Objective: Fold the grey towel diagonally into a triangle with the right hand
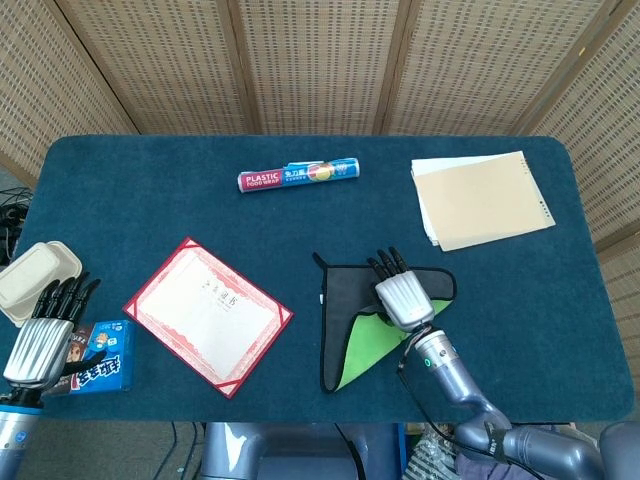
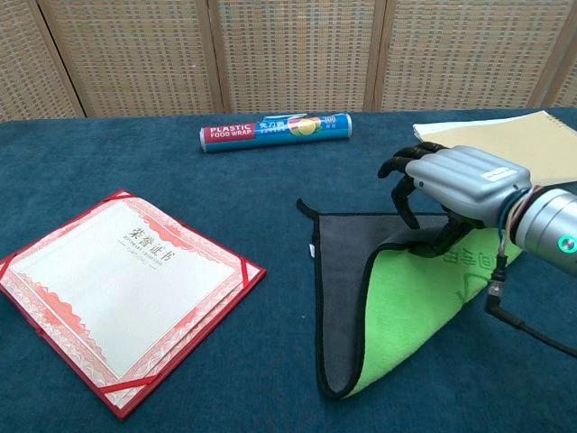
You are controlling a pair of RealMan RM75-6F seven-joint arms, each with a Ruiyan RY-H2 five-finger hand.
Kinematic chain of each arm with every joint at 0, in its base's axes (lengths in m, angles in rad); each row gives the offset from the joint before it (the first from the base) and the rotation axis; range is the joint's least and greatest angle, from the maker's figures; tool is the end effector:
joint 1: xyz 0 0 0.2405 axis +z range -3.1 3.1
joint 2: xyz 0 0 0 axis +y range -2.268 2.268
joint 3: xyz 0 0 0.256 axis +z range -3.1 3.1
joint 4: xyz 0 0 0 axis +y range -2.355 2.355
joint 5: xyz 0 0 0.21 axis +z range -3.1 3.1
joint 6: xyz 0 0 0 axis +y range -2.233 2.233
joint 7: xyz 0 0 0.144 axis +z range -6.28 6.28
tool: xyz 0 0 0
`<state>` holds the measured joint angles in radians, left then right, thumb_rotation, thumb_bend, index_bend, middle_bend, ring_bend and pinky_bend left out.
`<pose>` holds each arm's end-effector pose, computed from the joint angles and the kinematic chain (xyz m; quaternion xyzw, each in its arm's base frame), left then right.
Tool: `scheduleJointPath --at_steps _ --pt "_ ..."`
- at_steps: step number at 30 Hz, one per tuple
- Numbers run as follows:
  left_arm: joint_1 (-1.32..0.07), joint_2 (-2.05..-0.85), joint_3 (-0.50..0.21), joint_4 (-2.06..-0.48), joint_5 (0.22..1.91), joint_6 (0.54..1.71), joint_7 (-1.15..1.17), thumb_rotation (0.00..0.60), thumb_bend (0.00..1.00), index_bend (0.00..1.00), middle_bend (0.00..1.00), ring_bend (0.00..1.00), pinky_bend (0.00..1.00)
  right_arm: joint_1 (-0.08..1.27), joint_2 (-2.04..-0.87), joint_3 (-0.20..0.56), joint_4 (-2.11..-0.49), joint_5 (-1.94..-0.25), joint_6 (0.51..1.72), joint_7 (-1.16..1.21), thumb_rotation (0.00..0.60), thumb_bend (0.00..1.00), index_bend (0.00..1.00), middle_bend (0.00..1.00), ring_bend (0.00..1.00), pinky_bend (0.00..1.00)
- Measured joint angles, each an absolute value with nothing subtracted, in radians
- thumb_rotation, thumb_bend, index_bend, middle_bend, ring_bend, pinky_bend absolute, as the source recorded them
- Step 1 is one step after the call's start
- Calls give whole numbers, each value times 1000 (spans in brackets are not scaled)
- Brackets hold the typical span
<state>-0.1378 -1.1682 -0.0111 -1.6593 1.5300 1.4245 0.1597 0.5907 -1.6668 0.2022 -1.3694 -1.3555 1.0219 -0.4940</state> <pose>-0.2889 0.1864 0.1244 -0.6488 -0.3703 -0.3625 0.5573 -0.1645 -0.3181 -0.0353 0.7645 -0.2780 0.3606 0.4563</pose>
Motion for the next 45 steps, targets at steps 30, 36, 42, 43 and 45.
scheduleJointPath --at_steps 30,36,42,43,45 --pt "-144 -1170 -6 -1656 1527 1413 156 600 118 0 0 0 0 711 -1743 234 -1323 -1252 970 -538 600 292 661 158 0 0" --pt "-145 -1171 -5 -1654 1525 1408 156 600 118 0 0 0 0 726 -1751 239 -1303 -1236 965 -532 600 291 661 157 0 0" --pt "-147 -1172 -6 -1652 1519 1404 154 600 118 0 0 0 0 743 -1762 245 -1283 -1226 960 -529 600 292 661 158 0 0" --pt "-147 -1172 -6 -1652 1519 1403 154 600 118 0 0 0 0 746 -1763 247 -1280 -1225 959 -529 600 292 661 158 0 0" --pt "-147 -1171 -6 -1653 1519 1404 152 600 118 0 0 0 0 754 -1767 252 -1273 -1221 957 -528 600 292 661 158 0 0"
